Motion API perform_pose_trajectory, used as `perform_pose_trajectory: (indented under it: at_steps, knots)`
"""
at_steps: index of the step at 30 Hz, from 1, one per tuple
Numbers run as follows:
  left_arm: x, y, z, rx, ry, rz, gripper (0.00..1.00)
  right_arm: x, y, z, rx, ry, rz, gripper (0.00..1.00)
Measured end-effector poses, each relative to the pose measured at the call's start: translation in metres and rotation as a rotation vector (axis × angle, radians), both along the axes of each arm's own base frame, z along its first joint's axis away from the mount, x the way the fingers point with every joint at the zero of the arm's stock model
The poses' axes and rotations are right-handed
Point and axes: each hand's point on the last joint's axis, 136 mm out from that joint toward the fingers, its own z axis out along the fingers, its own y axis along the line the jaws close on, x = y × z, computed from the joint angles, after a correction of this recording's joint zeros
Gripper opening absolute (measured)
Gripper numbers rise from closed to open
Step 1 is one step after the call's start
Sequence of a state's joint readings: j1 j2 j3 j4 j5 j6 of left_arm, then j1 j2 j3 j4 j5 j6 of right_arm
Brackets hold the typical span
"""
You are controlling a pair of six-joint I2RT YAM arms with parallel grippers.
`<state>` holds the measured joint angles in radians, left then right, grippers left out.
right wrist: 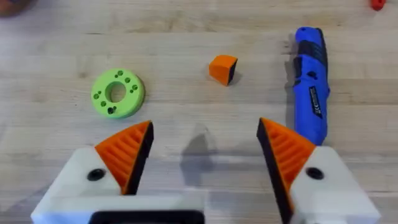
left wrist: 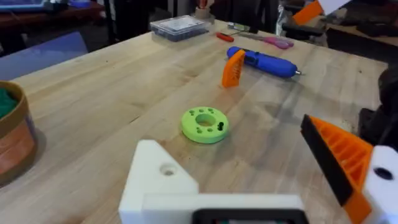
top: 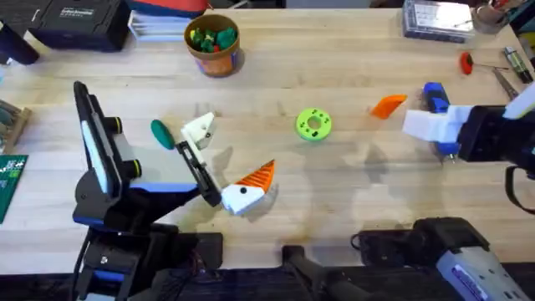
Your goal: Pick up the gripper from the table and insert it into the empty holder that is missing its gripper. Then pick up a screw, insert it into the mounting hole, and use the screwdriver to tighten it. Finally, clean up the table by picking up the vegetable and placing it into the bucket.
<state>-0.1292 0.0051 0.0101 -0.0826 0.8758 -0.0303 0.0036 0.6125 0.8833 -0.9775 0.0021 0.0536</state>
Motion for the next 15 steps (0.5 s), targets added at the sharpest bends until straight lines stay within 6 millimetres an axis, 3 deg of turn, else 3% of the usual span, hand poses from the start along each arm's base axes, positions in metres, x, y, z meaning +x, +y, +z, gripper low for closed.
perform_pose_trajectory:
  at_steps: [15]
  knots:
    - [-0.0068,-0.0043,-0.0003,-0.002,0.004,-0.045,0.985,0.0001,0.0000,0.0001,0.000,0.000,0.000,0.994]
